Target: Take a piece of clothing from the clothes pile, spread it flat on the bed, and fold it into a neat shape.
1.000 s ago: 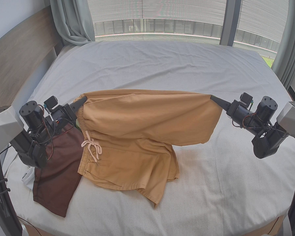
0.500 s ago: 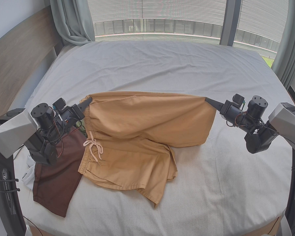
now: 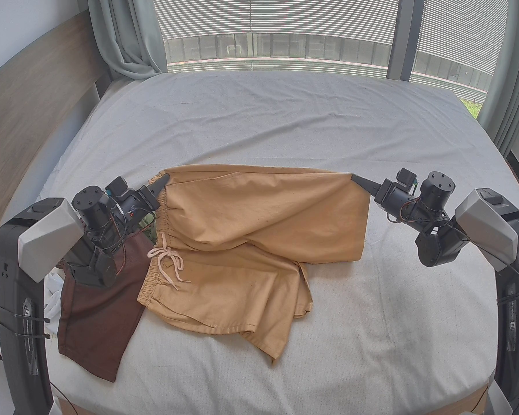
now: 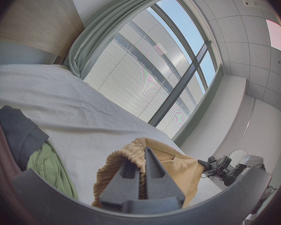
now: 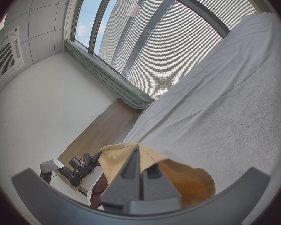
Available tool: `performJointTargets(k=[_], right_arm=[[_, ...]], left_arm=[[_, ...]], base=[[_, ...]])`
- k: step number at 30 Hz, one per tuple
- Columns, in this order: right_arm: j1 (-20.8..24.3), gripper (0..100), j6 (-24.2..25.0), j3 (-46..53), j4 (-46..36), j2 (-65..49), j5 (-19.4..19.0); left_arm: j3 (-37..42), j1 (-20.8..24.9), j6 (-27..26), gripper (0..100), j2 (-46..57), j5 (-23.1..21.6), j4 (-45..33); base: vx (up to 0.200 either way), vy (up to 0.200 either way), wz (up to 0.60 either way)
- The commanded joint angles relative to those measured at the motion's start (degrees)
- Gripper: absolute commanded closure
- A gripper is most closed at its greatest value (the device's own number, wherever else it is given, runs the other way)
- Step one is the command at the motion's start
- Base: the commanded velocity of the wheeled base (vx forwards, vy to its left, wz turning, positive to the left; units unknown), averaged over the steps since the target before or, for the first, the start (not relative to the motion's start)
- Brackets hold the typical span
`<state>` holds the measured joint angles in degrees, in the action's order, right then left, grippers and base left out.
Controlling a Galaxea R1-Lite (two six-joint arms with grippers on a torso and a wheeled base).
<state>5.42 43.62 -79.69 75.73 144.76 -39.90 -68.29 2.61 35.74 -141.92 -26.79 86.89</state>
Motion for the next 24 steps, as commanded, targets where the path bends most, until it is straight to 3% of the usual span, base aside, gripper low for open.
performJointTargets(k=[1,4,5,9,10,16,24], right_arm=[[-0.06,100,-0.02,-2.66,-0.49,2.28,0.09],[-0.06,100,-0.02,-3.54,-0.49,2.72,0.09],[-0.15,100,-0.02,-4.16,-0.49,2.72,0.09],[-0.24,100,-0.02,-5.48,-1.20,2.98,1.58],[-0.24,0,-0.02,-5.92,-1.28,2.98,2.19],[0.02,0,-0.11,-4.95,-0.93,2.37,3.25],[0.29,0,-5.65,13.24,3.81,-3.17,3.25]], left_arm=[[-1.58,0.03,0.03,100,-1.51,0.08,-0.32],[-2.20,0.03,0.03,100,-1.69,0.16,-0.41],[-2.46,-0.06,0.03,0,-1.69,0.16,-0.67],[-3.69,-0.24,0.03,0,-2.22,0.16,-1.29],[-3.95,-0.24,0.03,0,-2.39,0.16,-1.29],[-3.51,0.29,2.93,0,-2.04,0.34,-1.38],[0.88,0.03,3.10,0,0.59,1.48,-4.72]], base=[[0.000,0.000,0.00],[0.000,0.000,0.00],[0.000,0.000,0.00],[0.000,0.000,0.00],[0.000,0.000,0.00],[0.000,0.000,0.00],[0.000,0.000,0.00]])
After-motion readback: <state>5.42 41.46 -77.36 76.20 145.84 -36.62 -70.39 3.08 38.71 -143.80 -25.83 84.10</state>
